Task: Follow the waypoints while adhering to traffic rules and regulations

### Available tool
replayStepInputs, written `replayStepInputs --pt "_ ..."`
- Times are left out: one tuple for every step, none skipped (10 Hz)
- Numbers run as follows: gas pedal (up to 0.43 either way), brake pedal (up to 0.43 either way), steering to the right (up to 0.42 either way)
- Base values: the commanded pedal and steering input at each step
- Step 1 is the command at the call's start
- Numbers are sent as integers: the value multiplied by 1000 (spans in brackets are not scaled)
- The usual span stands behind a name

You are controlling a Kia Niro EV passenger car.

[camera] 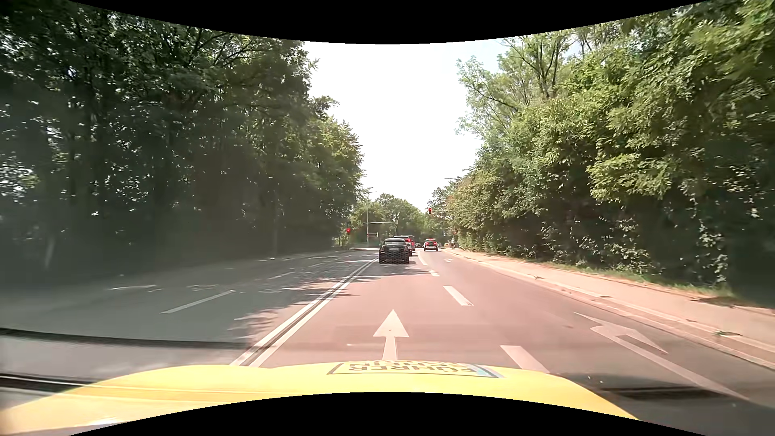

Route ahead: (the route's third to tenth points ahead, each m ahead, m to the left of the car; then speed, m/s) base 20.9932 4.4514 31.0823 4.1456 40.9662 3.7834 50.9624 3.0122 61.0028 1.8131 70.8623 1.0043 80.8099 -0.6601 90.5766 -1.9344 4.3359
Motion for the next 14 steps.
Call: replayStepInputs --pt "0 128 -2" --pt "0 128 1" --pt "0 128 1" --pt "0 128 1" --pt "0 128 2" --pt "0 128 2" --pt "0 128 1" --pt "0 128 2" --pt "0 128 2" --pt "0 128 2" --pt "0 128 2" --pt "0 122 2" --pt "0 122 2" --pt "0 122 2"
